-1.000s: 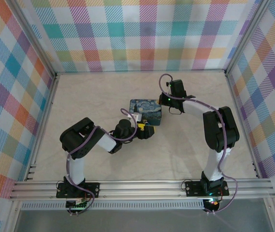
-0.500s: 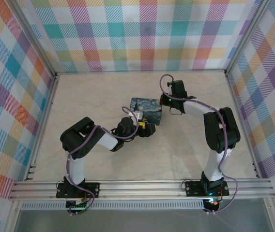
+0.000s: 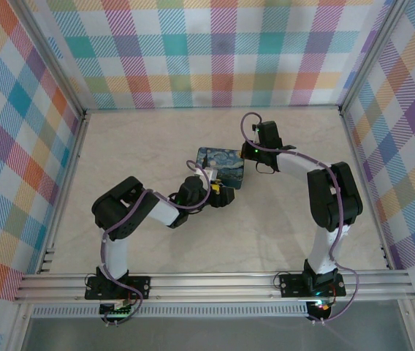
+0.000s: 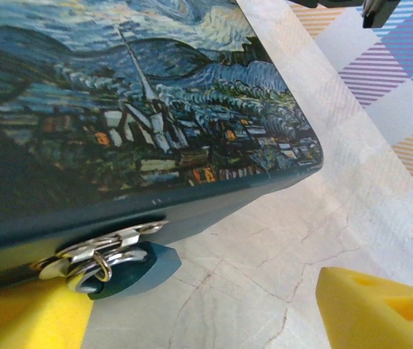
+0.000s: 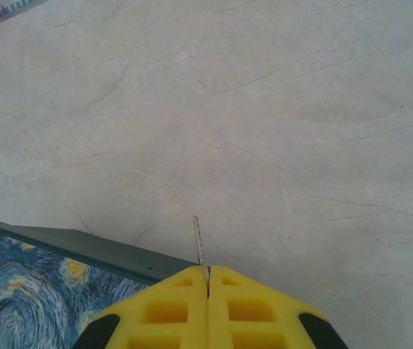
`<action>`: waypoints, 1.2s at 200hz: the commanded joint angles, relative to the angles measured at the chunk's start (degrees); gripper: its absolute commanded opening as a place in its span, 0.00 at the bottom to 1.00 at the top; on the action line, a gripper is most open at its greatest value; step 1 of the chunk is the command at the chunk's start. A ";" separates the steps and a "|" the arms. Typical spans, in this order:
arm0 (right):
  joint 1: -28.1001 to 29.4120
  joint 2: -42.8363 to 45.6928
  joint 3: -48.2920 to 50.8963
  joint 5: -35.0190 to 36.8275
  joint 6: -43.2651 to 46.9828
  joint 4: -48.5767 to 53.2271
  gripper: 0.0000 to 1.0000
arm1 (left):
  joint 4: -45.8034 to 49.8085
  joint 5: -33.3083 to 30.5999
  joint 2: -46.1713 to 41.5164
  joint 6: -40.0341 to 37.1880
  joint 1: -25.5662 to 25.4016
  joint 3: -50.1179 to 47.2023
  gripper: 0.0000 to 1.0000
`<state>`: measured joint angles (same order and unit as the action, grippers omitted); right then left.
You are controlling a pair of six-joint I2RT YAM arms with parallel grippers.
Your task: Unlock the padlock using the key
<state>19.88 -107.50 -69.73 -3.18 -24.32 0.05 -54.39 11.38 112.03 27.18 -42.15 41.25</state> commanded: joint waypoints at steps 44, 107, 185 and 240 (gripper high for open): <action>1.29 1.03 0.98 -2.84 0.95 2.19 0.00 | -9.01 5.48 0.73 1.47 0.49 -1.84 0.72; 1.27 1.23 1.35 -2.62 1.02 2.25 0.00 | -15.17 6.86 0.98 4.96 0.76 -4.22 0.64; 1.39 1.52 1.04 -2.88 0.85 2.50 0.00 | -14.06 8.45 1.96 5.74 0.02 -2.68 0.67; 1.83 1.64 1.52 -2.80 0.91 2.49 0.00 | -14.21 5.73 5.61 7.57 -1.13 -0.15 0.74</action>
<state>20.34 -107.42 -69.41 -4.01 -24.32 -0.01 -65.54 18.41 115.46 33.71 -42.89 39.11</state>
